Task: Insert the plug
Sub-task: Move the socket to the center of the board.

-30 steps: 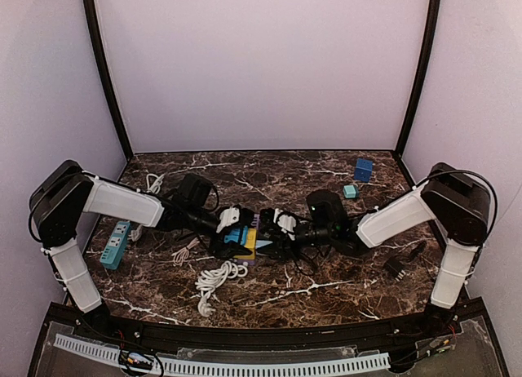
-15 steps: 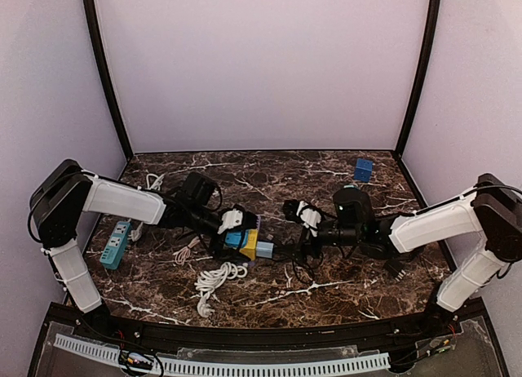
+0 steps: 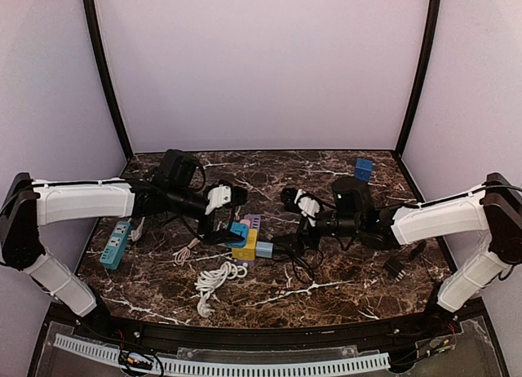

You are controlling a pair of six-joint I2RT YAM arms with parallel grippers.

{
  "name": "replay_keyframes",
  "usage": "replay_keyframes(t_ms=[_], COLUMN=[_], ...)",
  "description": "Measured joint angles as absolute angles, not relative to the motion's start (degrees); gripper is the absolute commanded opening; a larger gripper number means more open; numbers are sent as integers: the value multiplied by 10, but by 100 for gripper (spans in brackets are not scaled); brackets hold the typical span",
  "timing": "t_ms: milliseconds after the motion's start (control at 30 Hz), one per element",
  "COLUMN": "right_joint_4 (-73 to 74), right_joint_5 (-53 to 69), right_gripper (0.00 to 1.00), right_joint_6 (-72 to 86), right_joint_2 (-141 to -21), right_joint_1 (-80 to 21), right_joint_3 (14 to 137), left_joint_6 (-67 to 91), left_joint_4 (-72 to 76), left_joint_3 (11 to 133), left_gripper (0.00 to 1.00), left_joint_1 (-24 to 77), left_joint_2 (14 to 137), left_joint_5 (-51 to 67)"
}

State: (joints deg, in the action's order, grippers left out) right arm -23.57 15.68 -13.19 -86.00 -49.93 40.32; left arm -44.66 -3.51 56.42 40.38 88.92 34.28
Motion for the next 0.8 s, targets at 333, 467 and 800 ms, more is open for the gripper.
replay_keyframes(t_ms=[333,467,800], right_joint_4=[-227,-220,-202], right_joint_5=[199,217,225], right_gripper=[98,93,85], right_joint_6=[-164,-176,-176], right_joint_2=[-962,-1012,-1075], right_joint_1=[-536,-543,-546], right_joint_3=[505,538,582], left_joint_6=[-210,-130,-4], left_joint_4=[9,34,107], left_joint_3=[438,362,207], left_gripper=[99,99,99], left_joint_1=[396,361,251], left_joint_2=[658,600,486], left_joint_5=[157,102,72])
